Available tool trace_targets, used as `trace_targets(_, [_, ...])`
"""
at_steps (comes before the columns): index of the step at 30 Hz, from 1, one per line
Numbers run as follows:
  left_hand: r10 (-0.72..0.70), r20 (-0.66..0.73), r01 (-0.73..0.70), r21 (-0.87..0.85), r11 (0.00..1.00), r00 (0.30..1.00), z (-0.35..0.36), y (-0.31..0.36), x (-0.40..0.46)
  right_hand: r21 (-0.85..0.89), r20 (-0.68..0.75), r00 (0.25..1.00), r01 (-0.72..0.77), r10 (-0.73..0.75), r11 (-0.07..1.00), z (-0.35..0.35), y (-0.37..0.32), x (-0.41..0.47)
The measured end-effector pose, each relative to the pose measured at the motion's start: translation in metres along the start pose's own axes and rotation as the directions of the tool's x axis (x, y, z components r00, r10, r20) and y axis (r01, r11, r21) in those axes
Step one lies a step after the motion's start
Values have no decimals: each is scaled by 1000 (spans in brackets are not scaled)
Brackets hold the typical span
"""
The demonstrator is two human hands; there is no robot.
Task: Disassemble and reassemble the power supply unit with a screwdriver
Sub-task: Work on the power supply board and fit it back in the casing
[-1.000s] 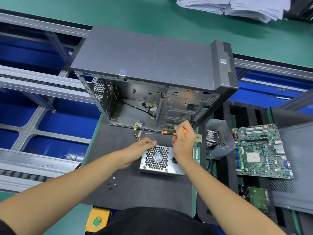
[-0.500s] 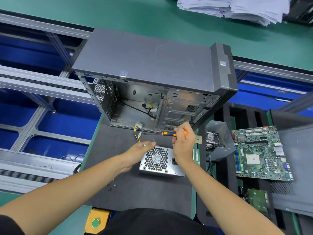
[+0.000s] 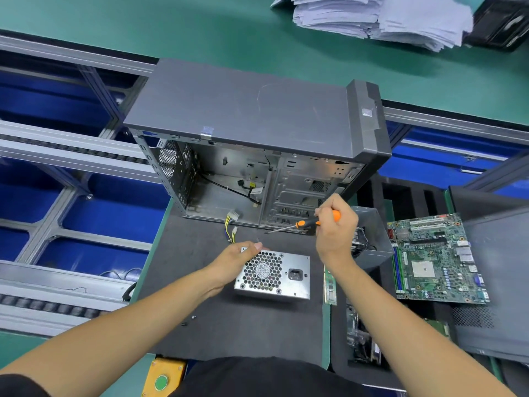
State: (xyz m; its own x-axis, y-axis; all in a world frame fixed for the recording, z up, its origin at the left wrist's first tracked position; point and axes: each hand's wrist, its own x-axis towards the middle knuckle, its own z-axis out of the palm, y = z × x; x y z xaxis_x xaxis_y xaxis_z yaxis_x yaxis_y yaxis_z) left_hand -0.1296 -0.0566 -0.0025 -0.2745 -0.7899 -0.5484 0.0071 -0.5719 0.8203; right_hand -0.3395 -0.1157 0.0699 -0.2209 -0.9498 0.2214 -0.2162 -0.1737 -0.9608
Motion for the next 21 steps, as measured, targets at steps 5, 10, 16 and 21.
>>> trace_targets(5, [21, 2, -21, 2, 1000, 1000, 0, 1, 0, -40, 138, 981, 141, -134, 989, -17, -24, 16])
trace_targets(10, [53, 9, -54, 24, 998, 999, 1, 2, 0, -110, 271, 956, 142, -108, 984, -17, -26, 16])
trace_targets(16, [80, 1, -80, 49, 996, 997, -1, -3, 2, -158, 286, 957, 102, -54, 982, -14, -20, 18])
trace_targets(21, [88, 2, -88, 53, 995, 996, -2, -6, 6, -220, 303, 952, 111, -40, 969, -14, -18, 20])
